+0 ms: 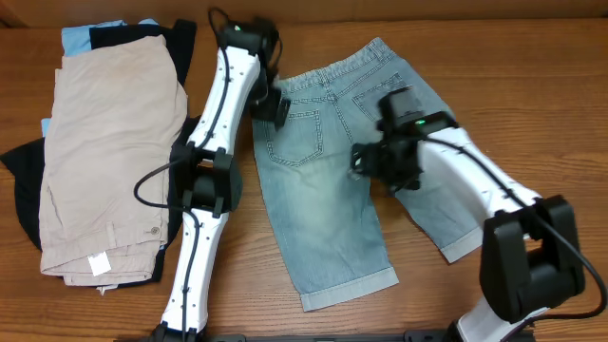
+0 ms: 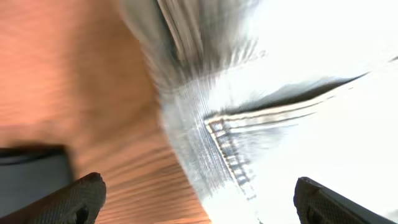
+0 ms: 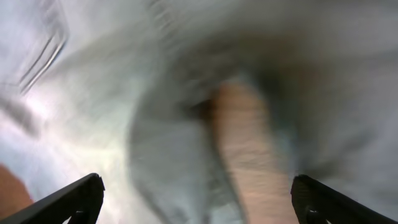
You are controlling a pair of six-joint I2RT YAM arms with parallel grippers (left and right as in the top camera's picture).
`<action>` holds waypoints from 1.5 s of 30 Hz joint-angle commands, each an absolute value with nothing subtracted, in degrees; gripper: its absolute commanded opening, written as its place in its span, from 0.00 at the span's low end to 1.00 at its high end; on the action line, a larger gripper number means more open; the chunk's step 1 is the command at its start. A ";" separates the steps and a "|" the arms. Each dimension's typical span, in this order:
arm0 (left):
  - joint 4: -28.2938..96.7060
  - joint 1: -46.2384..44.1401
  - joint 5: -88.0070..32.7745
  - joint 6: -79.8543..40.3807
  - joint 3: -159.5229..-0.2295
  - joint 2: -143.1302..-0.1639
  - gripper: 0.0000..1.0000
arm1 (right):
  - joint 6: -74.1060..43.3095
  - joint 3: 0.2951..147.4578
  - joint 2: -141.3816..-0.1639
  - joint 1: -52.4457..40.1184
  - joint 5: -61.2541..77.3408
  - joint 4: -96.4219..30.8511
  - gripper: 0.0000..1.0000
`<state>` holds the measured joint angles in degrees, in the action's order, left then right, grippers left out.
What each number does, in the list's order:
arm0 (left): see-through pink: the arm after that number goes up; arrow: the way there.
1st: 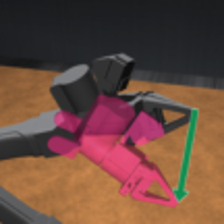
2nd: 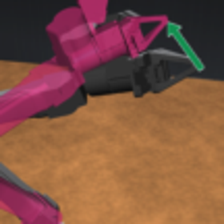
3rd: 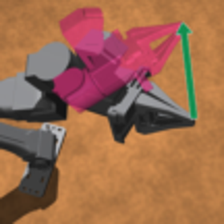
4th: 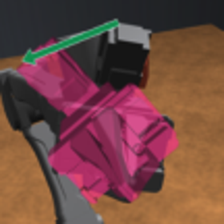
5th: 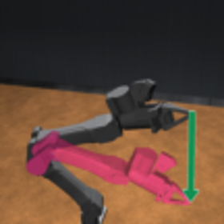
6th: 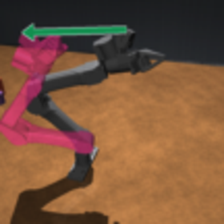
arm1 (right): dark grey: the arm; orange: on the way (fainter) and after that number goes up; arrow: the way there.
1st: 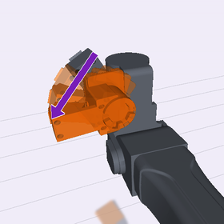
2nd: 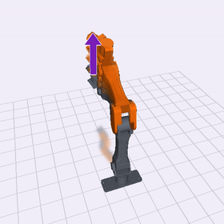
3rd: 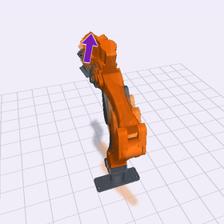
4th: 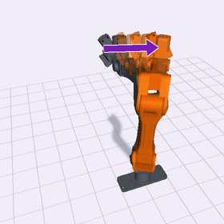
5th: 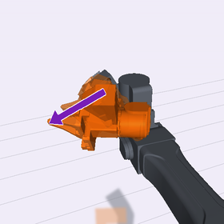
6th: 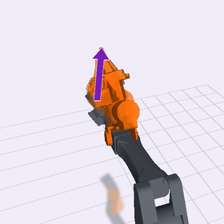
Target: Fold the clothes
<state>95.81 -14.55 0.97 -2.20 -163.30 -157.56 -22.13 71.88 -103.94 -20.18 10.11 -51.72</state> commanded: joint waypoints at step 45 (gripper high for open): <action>87.31 -15.46 -3.68 8.29 -172.18 -149.34 1.00 | -26.57 58.22 -103.63 14.46 -1.83 -45.76 0.16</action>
<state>88.66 -14.28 1.78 0.56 -172.48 -145.27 -29.69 58.11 -102.26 8.80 1.67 -45.63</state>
